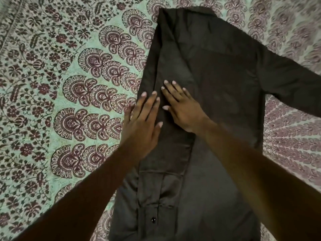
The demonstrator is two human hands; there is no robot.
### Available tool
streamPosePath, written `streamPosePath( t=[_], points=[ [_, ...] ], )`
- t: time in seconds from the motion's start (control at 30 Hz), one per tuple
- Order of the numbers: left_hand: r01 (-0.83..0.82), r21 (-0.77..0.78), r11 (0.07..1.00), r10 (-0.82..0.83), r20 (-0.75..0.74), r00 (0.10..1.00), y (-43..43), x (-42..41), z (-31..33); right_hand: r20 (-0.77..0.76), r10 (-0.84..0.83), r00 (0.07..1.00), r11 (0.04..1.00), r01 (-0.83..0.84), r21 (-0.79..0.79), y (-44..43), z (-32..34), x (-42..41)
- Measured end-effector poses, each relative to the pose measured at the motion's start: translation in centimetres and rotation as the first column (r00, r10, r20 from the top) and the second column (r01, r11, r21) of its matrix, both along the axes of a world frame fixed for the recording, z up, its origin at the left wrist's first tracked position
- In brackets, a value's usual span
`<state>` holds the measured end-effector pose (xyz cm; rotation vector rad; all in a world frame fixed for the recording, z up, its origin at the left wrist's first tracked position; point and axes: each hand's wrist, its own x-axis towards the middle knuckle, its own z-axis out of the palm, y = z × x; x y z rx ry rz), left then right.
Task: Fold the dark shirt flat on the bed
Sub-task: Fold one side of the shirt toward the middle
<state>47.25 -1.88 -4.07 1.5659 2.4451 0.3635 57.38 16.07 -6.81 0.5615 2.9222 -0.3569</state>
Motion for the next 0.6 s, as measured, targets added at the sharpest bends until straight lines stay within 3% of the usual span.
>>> streamPosePath(
  t=[0.1, 0.2, 0.37, 0.43, 0.5, 0.6],
  points=[
    [0.123, -0.077, 0.989, -0.129, -0.088, 0.988, 1.7, -2.8, -2.5, -0.017, 0.021, 1.0, 0.998, -0.02, 0.059, 0.9, -0.9, 0.5],
    [0.143, -0.122, 0.982, -0.157, -0.12, 0.98, 0.9, -3.7, -4.2, -0.023, 0.018, 1.0, 0.997, -0.017, 0.076, 3.2, -1.2, 0.4],
    [0.151, -0.143, 0.978, -0.167, -0.106, 0.98, 1.2, -4.0, -4.1, -0.003, -0.239, 0.971, 0.969, 0.238, 0.065, 7.3, -0.6, -1.6],
    [0.158, -0.148, 0.976, -0.173, -0.097, 0.98, 1.3, -4.1, -4.2, -0.07, -0.297, 0.952, 0.951, 0.302, 0.061, 7.4, 0.1, -3.0],
    [0.154, -0.148, 0.977, -0.168, -0.089, 0.982, 1.2, -4.2, -4.3, -0.162, -0.155, 0.975, 0.983, 0.169, 0.075, 6.5, 0.3, -4.3],
    [0.157, -0.149, 0.976, -0.169, -0.075, 0.983, 1.2, -4.3, -4.4, -0.123, 0.114, 0.986, 0.99, -0.103, 0.097, 6.2, -0.8, -5.8]
  ],
)
